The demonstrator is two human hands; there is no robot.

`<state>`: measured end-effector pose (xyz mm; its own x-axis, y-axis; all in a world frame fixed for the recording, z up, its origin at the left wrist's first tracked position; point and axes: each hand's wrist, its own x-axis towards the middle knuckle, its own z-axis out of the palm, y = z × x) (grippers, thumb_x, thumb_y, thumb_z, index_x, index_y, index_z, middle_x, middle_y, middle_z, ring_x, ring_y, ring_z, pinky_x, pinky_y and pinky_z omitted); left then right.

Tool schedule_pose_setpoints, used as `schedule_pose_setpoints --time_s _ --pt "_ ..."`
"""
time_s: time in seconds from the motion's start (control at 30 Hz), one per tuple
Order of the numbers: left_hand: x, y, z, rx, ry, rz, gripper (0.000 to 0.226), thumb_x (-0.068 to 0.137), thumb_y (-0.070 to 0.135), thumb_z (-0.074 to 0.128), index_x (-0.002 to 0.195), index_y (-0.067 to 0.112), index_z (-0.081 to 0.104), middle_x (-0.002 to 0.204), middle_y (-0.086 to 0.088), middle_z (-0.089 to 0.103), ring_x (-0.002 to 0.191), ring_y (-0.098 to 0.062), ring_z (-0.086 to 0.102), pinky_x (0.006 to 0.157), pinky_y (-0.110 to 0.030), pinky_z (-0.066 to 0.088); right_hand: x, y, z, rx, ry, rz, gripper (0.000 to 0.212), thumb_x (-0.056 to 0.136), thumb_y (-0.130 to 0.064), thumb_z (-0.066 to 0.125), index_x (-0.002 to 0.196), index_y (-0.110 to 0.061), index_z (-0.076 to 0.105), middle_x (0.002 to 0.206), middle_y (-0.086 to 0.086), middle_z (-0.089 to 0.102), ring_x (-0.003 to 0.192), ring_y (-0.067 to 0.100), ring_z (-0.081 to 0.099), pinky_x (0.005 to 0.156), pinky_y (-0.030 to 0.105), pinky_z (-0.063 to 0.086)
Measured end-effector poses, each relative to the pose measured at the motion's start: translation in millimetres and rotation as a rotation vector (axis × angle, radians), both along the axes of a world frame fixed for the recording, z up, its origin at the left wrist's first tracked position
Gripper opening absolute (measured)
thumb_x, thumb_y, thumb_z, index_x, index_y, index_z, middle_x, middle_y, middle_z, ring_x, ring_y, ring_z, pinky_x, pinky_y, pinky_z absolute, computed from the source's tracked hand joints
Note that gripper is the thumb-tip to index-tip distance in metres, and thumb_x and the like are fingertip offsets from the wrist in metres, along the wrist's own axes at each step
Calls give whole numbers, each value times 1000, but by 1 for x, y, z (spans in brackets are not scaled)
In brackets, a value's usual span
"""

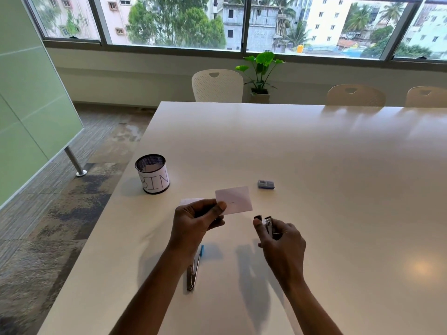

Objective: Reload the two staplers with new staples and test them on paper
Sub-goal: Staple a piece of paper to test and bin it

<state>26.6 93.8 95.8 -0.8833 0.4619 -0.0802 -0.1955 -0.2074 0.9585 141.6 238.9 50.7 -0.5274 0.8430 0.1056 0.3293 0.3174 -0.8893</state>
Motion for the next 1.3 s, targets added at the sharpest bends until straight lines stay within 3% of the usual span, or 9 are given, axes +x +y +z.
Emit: schedule_pose_setpoints --time_s 0.1,0.2,0.43,0.63,0.8,0.87,1.0,1.1,1.3 --pt "1 -1 0 -6 1 -9 25 70 21 77 94 13 77 94 -10 78 79 -25 75 71 -29 62 3 -6 -9 257 -167 21 30 85 -43 74 69 -19 65 72 -2 53 63 17 53 58 26 34" --pt "4 -2 1 -6 7 -16 22 70 21 77 91 16 77 93 -8 78 80 -24 75 70 -28 62 5 -17 -14 362 -277 18 29 87 -42 72 79 -14 69 75 -4 47 59 16 46 58 26 35" --pt "9 -5 0 -18 12 -33 27 69 23 77 94 14 77 95 -9 78 82 -23 75 72 -30 62 1 -27 -21 385 -371 72 30 86 -36 75 87 -6 72 80 1 54 64 15 49 61 23 38" --pt "12 -6 2 -18 -5 -42 28 68 22 78 93 11 77 92 -12 78 78 -23 74 72 -31 62 2 -30 -22 360 -400 87 34 87 -41 72 87 -7 71 81 -4 45 65 13 42 57 15 27" --pt "10 -8 3 -34 42 -47 24 70 23 77 93 16 77 93 -7 79 84 -23 76 72 -30 62 8 -26 -20 354 -323 124 57 77 -60 74 107 -11 70 94 1 58 82 19 63 66 20 41" --pt "10 -8 5 -39 66 -49 20 74 21 76 93 16 76 92 -5 79 85 -23 76 71 -28 62 8 -26 -5 293 -116 176 72 70 -70 72 120 -19 67 102 -4 63 81 11 62 65 18 48" --pt "13 -3 7 -52 92 -50 12 80 12 75 90 19 76 86 1 79 82 -21 76 67 -25 60 1 -31 28 -193 265 311 47 75 -58 73 111 -29 70 98 -9 73 83 13 67 67 27 58" --pt "17 0 6 -68 140 -56 13 81 9 75 90 19 76 83 4 79 80 -20 76 65 -23 59 -5 -35 34 -564 402 350 33 81 -39 73 107 -19 75 86 3 73 78 18 64 68 31 54" --pt "18 -2 6 -87 170 -65 14 81 12 75 91 21 76 85 5 79 79 -21 76 66 -23 59 -9 -40 30 -786 554 319 25 90 -14 68 110 0 71 82 10 66 75 20 59 69 30 53"
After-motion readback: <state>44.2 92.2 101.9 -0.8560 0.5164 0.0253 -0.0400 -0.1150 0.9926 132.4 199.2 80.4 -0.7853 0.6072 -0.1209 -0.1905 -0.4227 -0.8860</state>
